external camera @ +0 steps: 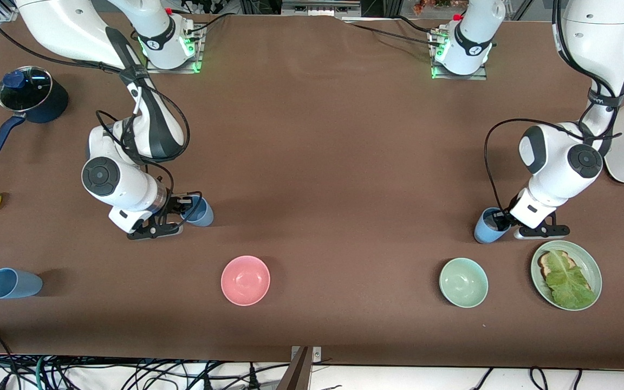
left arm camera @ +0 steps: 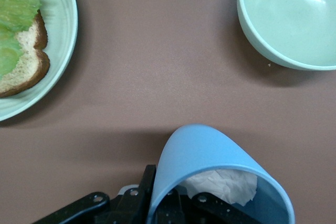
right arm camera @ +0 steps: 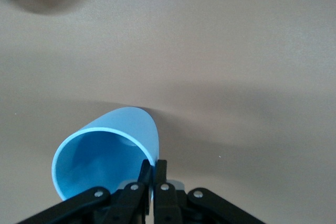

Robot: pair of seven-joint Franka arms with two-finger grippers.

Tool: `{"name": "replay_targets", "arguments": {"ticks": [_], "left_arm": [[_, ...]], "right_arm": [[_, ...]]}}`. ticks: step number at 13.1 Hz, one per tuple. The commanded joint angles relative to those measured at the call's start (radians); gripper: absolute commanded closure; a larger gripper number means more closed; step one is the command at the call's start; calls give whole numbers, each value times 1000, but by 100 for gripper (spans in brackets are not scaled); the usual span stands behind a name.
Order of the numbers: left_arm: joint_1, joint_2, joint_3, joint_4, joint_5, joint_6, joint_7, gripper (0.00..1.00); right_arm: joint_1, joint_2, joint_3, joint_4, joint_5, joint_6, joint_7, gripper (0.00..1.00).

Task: Stack blue cups with both arms
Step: 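Carry the tissue-filled blue cup with the left gripper toward the table middle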

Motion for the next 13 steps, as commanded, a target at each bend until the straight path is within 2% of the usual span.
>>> {"name": "replay_targets", "arguments": {"ticks": [1, 7, 9, 13], "left_arm": [[3, -24, -30, 0, -40, -11, -9, 100], [-1, -140, -73, 57, -43, -242, -107, 100], [-10, -166, -81, 63, -43, -280, -130, 100], [-14, -208, -156, 63, -41, -332, -279, 100]], "right_arm": [[-3, -22, 2, -24, -10, 17, 4, 100], [-5, -25, 2, 6, -8, 8, 1, 100], [-5, -25, 2, 17, -8, 5, -2, 100], [-6, -25, 2, 22, -8, 3, -5, 100]]}}
